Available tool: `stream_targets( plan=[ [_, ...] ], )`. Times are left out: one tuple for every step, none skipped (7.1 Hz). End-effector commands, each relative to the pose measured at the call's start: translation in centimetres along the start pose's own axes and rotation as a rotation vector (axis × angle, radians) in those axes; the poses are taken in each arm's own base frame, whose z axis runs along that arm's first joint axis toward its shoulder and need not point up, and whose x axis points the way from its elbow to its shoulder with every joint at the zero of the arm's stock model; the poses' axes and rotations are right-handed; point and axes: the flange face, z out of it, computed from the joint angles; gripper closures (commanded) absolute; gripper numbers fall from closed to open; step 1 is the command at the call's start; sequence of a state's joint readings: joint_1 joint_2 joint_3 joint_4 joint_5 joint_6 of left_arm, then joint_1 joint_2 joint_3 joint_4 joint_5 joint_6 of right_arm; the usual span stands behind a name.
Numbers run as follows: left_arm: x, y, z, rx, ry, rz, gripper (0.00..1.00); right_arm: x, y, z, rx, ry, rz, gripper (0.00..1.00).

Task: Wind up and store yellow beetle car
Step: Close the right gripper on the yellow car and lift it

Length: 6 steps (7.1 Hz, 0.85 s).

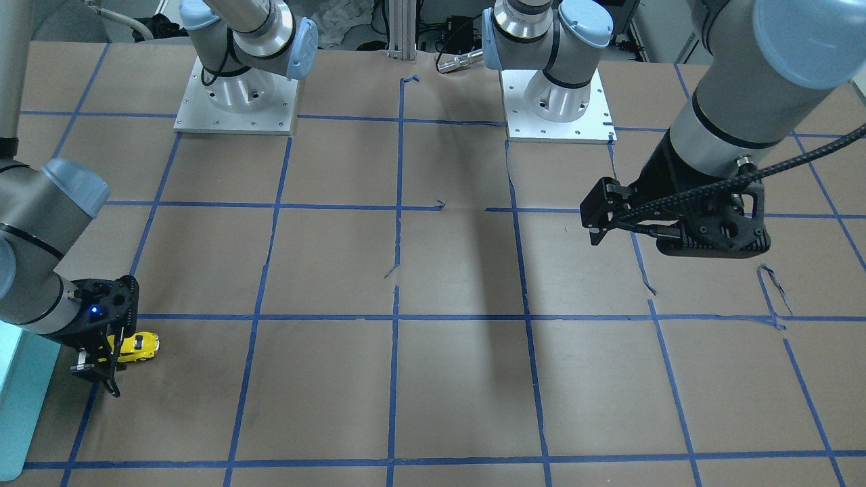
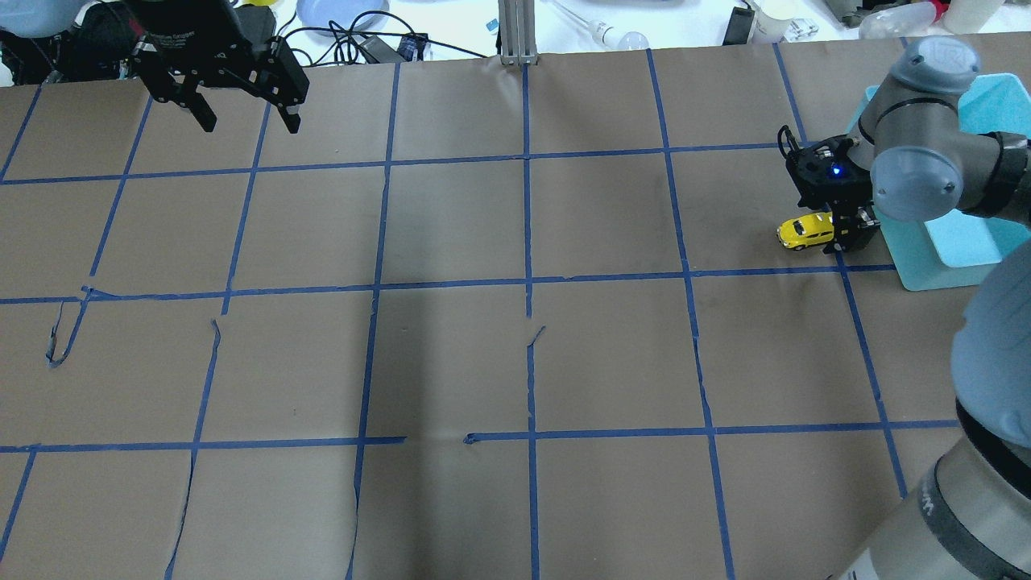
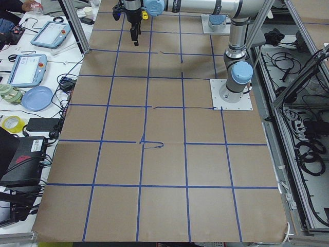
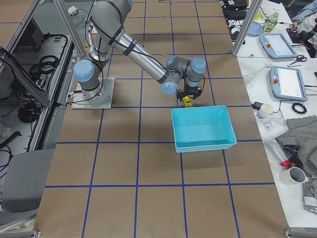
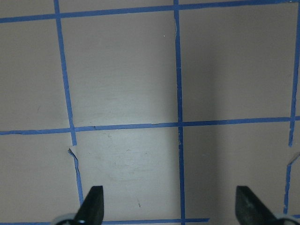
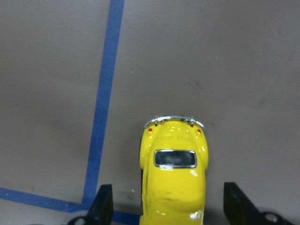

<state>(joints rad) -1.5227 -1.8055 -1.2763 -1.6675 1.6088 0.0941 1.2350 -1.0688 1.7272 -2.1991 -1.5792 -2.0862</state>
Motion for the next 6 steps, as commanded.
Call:
stream_targets(
  plan=[
    [-0.1, 0.0, 0.0, 0.0, 0.0, 0.0, 0.0, 0.0, 0.1, 0.1, -0.004, -0.001, -0.003, 0.62],
    [-0.1, 0.0, 0.0, 0.0, 0.0, 0.0, 0.0, 0.0, 0.1, -0.5, -0.012, 0.007, 0.0, 0.89],
    [-0.2, 0.1, -0.2, 0.003, 0.0, -0.003, 0.0, 0.3, 0.4, -1.7, -0.03, 0.023, 0.007, 1.0],
    [-0.7, 0.1, -0.3, 0.006, 0.0, -0.011, 0.0, 0.4, 0.3, -5.2, -0.056, 0.069, 0.006, 1.0],
    [-0.7, 0.1, -0.3, 0.006, 0.0, -0.011, 0.0, 0.0, -0.1, -9.7, -0.076, 0.126, 0.017, 1.0],
    [-0.7, 0.1, -0.3, 0.006, 0.0, -0.011, 0.0, 0.2, 0.3, -12.8, -0.095, 0.158, 0.022, 1.0]
  ],
)
